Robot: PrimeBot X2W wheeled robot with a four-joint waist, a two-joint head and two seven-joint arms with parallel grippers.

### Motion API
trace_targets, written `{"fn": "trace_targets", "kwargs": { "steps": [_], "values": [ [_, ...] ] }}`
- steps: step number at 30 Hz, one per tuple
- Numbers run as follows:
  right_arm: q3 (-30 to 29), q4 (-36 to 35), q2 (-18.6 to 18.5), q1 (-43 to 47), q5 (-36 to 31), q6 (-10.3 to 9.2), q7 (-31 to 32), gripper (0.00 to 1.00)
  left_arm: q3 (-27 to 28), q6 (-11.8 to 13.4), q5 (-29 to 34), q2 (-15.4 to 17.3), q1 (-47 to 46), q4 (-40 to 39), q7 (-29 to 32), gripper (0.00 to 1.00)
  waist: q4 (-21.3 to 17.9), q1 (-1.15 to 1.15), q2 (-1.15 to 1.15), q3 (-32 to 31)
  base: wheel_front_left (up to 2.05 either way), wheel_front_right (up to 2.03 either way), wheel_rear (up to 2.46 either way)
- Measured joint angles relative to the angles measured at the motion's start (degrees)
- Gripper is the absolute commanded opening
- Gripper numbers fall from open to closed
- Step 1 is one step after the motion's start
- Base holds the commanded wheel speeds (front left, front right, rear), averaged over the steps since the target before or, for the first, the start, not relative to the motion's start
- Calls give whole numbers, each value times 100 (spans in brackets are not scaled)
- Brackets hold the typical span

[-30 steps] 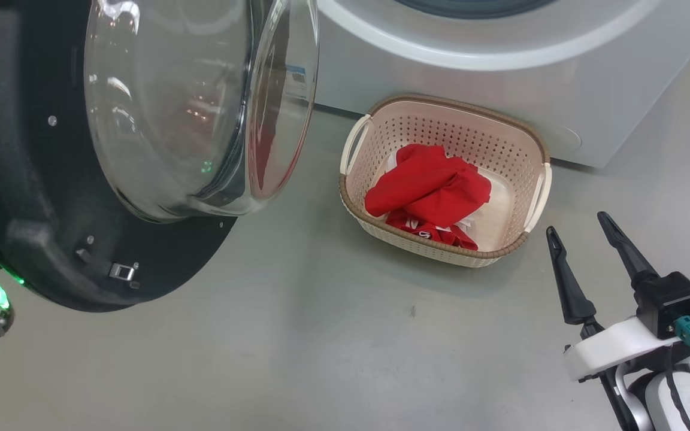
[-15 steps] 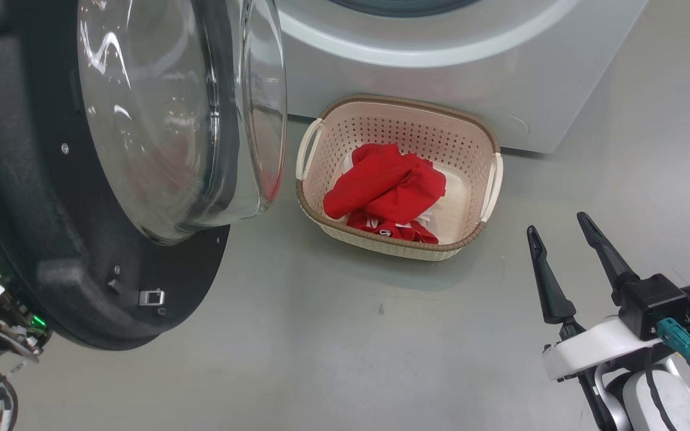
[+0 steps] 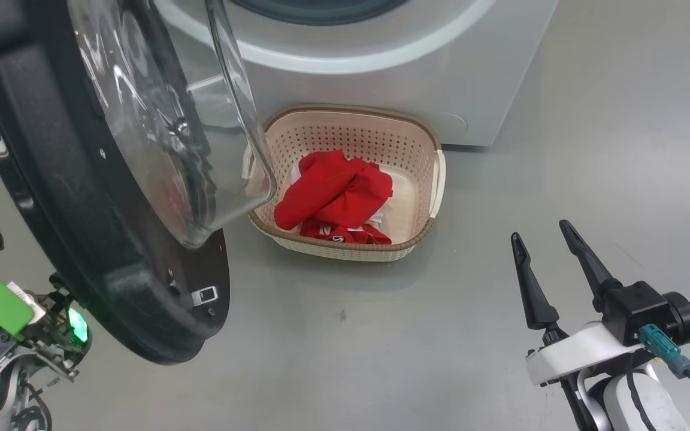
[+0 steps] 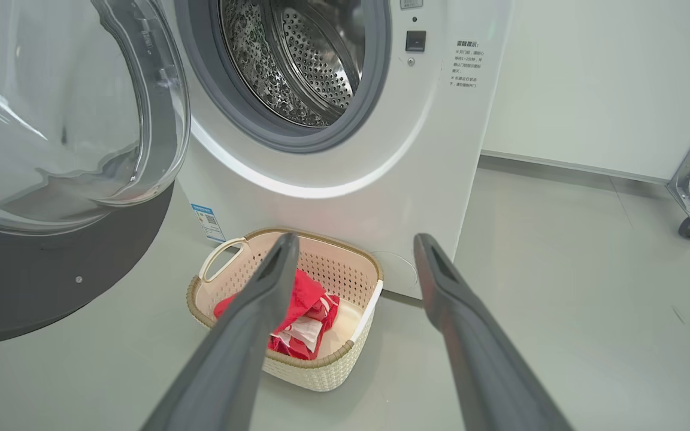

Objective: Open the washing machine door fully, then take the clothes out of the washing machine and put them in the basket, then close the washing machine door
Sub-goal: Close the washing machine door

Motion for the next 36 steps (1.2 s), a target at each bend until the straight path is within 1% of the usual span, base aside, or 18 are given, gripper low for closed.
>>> {"fn": "trace_targets", "kwargs": {
  "steps": [10, 19, 26, 31, 36],
  "values": [
    [105, 205, 149, -88, 55, 4, -137, 100, 4, 0, 75, -42, 78, -188, 52, 0, -562, 0, 0, -44, 0, 0, 0],
    [126, 366, 226, -112, 162, -2, -270, 100, 112, 0, 146, -42, 83, -252, 35, 0, -1179, 0, 0, -39, 0, 0, 0],
    [131, 446, 282, -183, 237, -9, -321, 100, 186, 0, 205, -67, 48, -264, -98, 0, -1650, 0, 0, 2, 0, 0, 0],
    [122, 459, 304, -205, 254, -10, -371, 100, 178, 1, 394, -77, -153, -223, -180, 0, -1917, 0, 0, 80, 0, 0, 0],
    [121, 486, 327, -267, 293, -12, -380, 100, 123, 1, 553, -99, -461, -124, -249, 0, -2102, 0, 0, 200, 0, 0, 0]
  ]
}}
